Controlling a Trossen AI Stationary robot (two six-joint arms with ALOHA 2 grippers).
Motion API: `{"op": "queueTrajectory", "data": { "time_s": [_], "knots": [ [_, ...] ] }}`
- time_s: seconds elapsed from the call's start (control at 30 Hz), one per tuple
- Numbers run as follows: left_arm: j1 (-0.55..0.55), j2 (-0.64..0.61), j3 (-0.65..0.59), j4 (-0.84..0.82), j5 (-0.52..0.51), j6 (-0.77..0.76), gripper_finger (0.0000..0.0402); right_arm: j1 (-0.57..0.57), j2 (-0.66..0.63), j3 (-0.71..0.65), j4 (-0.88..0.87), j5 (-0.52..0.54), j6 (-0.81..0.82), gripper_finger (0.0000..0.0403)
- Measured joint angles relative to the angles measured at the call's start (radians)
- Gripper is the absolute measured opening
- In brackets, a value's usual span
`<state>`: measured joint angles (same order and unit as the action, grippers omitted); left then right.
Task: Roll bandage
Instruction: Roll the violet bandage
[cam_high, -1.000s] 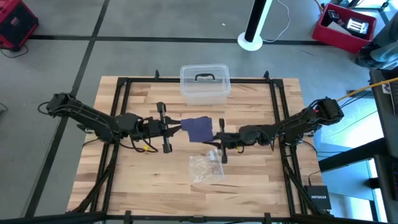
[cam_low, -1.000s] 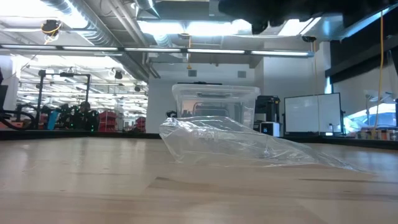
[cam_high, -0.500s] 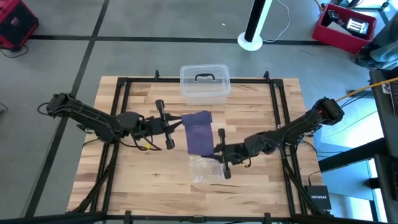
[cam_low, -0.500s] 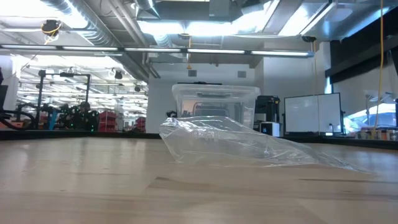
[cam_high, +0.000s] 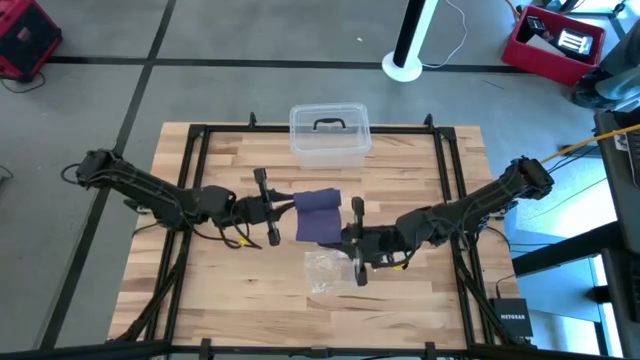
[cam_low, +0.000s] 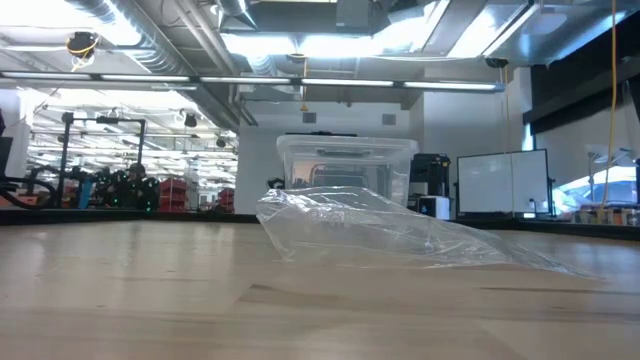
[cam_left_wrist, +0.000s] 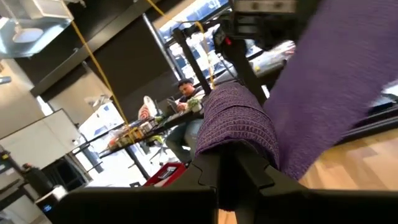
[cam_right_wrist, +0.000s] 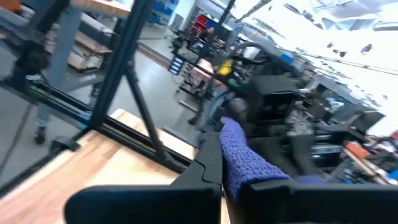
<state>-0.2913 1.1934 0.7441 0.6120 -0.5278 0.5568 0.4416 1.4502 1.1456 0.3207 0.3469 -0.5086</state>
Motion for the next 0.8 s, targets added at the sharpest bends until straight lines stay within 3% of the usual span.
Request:
{"op": "queueTrajectory", "data": {
  "time_s": [0.43,0.63,0.8],
  "knots": [
    [-0.086,0.062,0.0,-0.017,-0.011,0.033,0.0006,-0.156,0.0,0.1,-0.117,0.049,0.018,0.0],
    [-0.122,0.062,0.0,0.025,-0.029,0.065,0.0006,-0.198,0.0,0.1,-0.208,0.086,0.134,0.0],
    [-0.131,0.064,0.0,0.016,-0.045,0.118,0.0006,-0.25,0.0,0.102,-0.336,0.042,0.346,0.0005]
  ]
}}
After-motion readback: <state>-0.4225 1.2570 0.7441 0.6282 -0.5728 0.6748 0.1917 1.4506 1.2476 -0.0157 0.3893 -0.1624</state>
